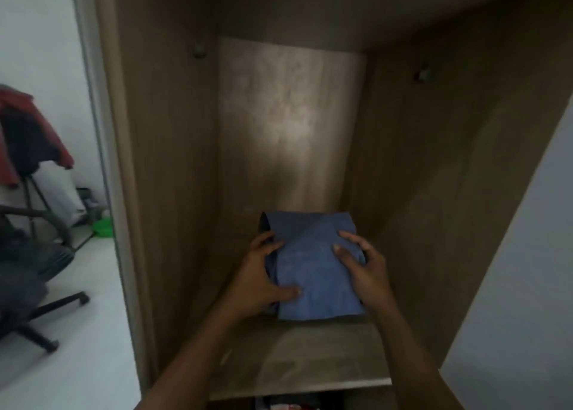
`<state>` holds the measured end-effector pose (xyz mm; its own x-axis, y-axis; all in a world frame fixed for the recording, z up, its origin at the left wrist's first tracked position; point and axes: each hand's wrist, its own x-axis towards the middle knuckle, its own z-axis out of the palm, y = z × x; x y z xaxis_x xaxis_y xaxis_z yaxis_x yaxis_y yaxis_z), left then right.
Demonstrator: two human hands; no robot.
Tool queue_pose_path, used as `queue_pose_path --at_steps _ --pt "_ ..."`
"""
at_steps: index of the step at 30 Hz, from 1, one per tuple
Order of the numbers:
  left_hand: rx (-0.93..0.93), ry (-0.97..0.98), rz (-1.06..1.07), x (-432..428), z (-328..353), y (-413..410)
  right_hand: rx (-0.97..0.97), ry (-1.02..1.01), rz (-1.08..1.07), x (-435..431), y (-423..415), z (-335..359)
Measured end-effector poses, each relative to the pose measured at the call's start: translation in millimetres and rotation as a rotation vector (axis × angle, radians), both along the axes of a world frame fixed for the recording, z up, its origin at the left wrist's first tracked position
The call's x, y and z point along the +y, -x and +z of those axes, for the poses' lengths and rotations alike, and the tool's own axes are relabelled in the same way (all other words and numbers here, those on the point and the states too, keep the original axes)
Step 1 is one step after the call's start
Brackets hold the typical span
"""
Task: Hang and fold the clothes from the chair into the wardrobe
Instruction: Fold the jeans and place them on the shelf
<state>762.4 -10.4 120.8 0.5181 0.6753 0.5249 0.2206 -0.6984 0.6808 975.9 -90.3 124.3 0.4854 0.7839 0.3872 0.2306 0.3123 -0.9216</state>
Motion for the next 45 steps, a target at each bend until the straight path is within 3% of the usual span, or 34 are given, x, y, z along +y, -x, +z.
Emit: queue_pose_path --at_steps 7,10,13,17,18,22,28,34,45 --pt "0.070 0.038 0.119 97.5 22.8 -40.3 -0.019 -0.031 0.064 117.6 -50.4 11.9" --pt "0.130 -0.048 0.173 127.0 20.9 -45.5 -0.185 0.088 0.051 155.7 -69.6 8.0" --pt "0.262 -0.224 0.241 139.7 -4.0 -58.1 -0.483 0.223 0.045 177.8 -76.2 -13.5" --pt "0.692 -0.088 0.389 138.2 -48.1 -79.0 -0.582 0.357 0.015 178.1 -63.7 -55.7" --pt "0.727 -0.066 0.403 134.3 -55.9 -80.6 -0.615 0.370 0.009 172.5 -57.9 -62.2" --pt "0.706 -0.097 0.444 129.7 -77.4 -76.7 -0.795 0.475 -0.068 152.4 -46.0 -75.8" --pt "0.644 -0.102 0.429 146.6 -83.0 -78.2 -0.830 0.465 -0.087 153.3 -44.7 -75.9" --pt "0.539 -0.371 0.635 121.8 -74.9 -74.7 -1.102 0.172 -0.354 137.7 -38.0 -74.9" --pt "0.546 -0.216 0.519 119.0 -91.8 -65.2 -1.126 0.236 -0.280 146.0 -40.8 -86.3"
